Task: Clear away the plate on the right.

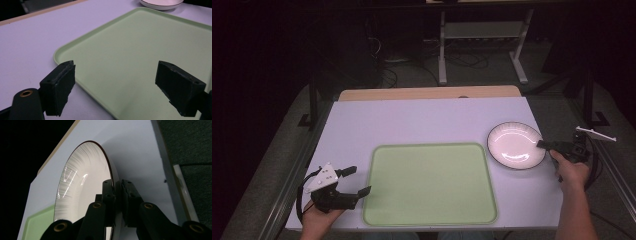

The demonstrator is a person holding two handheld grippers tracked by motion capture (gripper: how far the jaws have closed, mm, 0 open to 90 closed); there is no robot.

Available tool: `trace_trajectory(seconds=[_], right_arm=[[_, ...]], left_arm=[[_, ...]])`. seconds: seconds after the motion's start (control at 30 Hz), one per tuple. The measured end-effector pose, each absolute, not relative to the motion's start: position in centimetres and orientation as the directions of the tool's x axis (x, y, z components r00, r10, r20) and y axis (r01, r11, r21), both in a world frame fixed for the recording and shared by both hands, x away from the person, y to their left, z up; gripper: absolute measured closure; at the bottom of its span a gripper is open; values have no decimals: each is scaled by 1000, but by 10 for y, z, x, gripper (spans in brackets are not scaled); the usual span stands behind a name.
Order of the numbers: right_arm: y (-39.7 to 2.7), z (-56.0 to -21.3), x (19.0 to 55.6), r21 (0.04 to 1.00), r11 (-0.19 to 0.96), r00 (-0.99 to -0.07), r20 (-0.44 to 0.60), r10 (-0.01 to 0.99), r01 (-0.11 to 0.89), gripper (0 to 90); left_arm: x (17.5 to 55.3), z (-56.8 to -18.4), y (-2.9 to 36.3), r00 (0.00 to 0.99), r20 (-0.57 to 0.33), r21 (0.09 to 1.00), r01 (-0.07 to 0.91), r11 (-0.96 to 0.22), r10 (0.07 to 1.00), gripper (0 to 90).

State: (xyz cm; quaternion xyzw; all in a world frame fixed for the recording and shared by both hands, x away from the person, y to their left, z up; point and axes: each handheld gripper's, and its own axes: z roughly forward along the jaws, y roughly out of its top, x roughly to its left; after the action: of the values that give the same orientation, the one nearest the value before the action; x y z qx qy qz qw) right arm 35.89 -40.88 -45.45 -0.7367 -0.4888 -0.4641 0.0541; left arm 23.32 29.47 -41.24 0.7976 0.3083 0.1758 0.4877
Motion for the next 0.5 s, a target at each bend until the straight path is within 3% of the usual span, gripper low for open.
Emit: trace_trajectory(seconds=[0.33,0.47,0.5], right_arm=[[-418,-454,348,365,-566,127,749,650,739,804],[-418,-447,345,388,-560,111,743,660,732,797],[-415,-442,344,419,-540,69,741,668,730,791]], left_arm=[[233,-412,295,746,-21,887,322,-332,665,159],[233,-412,295,747,-18,886,319,-335,664,159],[233,-412,295,747,-17,887,318,-335,665,159]])
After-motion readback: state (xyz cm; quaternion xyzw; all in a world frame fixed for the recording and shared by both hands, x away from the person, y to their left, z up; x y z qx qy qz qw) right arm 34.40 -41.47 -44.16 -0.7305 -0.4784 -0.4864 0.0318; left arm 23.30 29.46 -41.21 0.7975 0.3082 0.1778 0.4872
